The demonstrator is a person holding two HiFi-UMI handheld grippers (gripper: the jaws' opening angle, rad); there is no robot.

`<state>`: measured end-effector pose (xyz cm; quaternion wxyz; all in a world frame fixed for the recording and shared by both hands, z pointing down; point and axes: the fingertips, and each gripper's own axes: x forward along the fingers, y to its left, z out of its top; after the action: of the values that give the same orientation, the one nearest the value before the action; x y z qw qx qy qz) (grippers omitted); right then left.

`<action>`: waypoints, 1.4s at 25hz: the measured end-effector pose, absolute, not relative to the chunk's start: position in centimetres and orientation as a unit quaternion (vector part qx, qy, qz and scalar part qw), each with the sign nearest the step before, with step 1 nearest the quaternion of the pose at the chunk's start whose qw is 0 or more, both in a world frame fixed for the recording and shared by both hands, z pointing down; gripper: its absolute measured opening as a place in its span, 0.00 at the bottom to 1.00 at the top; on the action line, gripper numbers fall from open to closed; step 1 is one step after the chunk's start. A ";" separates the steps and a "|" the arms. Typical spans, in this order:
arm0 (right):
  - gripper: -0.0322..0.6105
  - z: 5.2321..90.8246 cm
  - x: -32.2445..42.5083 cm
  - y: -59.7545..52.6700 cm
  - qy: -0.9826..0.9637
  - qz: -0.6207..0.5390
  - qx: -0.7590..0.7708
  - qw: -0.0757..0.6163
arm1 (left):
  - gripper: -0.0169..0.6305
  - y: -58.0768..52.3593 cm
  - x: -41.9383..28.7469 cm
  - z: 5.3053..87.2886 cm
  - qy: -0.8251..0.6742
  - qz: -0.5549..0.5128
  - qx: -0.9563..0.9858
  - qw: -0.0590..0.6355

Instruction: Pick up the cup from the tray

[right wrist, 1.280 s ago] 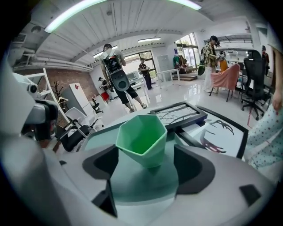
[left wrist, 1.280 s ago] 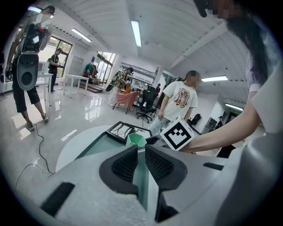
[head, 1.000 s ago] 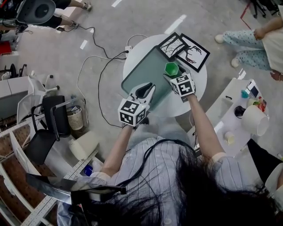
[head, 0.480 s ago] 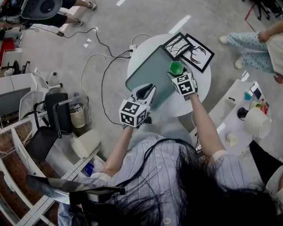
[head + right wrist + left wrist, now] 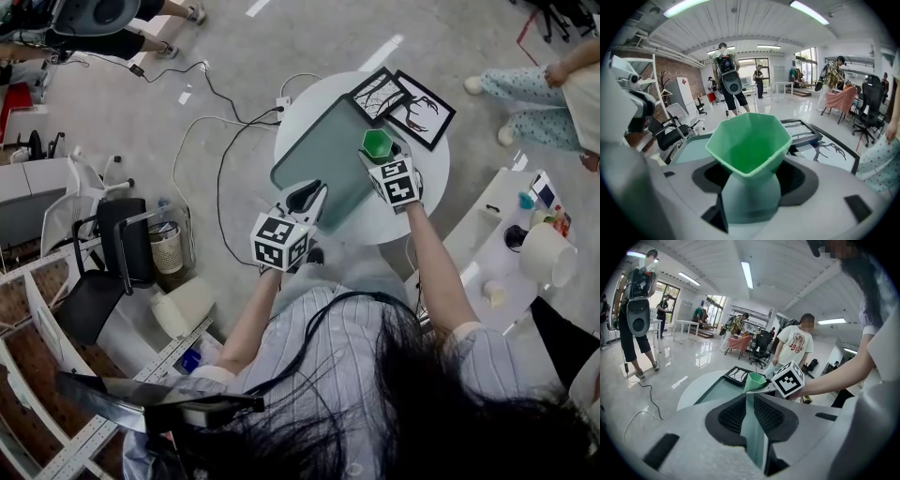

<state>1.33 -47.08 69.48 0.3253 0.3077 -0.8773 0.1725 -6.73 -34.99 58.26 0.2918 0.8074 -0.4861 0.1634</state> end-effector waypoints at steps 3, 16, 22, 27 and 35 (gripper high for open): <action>0.53 68.3 1.1 -46.6 -0.879 0.174 0.313 0.315 | 0.10 -34.6 -6.9 58.0 -0.485 0.161 0.810 0.288; 0.53 62.4 -1.4 -41.0 -0.888 0.158 0.317 0.293 | 0.10 -30.3 -9.1 56.6 -0.479 0.150 0.820 0.276; 0.53 60.8 -3.1 -37.1 -0.887 0.165 0.324 0.283 | 0.10 -27.0 -11.4 56.2 -0.484 0.142 0.819 0.273; 0.53 59.6 -4.9 -33.4 -0.886 0.169 0.331 0.277 | 0.10 -24.0 -14.1 55.9 -0.488 0.136 0.819 0.270; 0.53 57.9 -7.4 -26.8 -0.883 0.199 0.348 0.245 | 0.10 -19.3 -16.6 54.5 -0.482 0.114 0.831 0.253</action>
<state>-7.42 -26.83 57.89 0.2449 0.3482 -0.8827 0.1991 -16.59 -19.28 54.49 0.2528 0.8310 -0.4821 0.1141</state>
